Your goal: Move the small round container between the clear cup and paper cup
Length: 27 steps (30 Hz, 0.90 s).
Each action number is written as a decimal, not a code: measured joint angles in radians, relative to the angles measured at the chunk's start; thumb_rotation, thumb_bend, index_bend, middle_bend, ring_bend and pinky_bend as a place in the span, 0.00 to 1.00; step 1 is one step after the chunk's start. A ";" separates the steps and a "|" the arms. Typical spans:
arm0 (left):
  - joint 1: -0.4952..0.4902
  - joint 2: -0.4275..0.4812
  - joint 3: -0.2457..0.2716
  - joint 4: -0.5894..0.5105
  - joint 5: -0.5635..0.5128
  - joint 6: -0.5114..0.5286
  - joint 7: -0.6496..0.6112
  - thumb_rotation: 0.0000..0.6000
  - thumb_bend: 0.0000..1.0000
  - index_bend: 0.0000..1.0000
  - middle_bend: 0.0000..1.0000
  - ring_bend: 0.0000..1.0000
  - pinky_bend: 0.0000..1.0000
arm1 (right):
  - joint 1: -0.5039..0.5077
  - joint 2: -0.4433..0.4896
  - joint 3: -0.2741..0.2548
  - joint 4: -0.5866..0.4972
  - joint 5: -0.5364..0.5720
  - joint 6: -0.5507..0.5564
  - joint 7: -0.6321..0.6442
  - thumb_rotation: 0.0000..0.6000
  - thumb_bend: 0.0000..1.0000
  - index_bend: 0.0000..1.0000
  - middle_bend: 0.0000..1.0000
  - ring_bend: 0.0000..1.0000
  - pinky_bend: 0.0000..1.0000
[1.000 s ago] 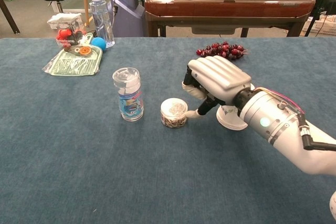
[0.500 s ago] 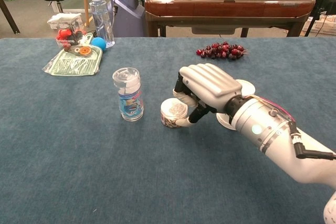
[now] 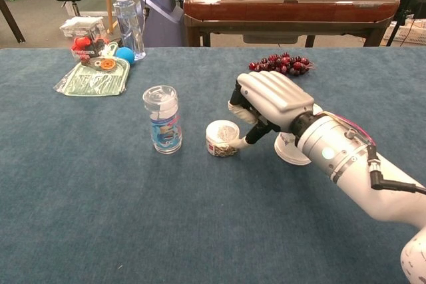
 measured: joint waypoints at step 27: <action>0.007 0.016 0.003 -0.039 0.028 0.030 0.025 1.00 0.24 0.11 0.37 0.31 0.55 | -0.093 0.534 -0.044 -0.784 0.149 -0.076 -0.475 1.00 0.00 0.58 0.38 0.33 0.26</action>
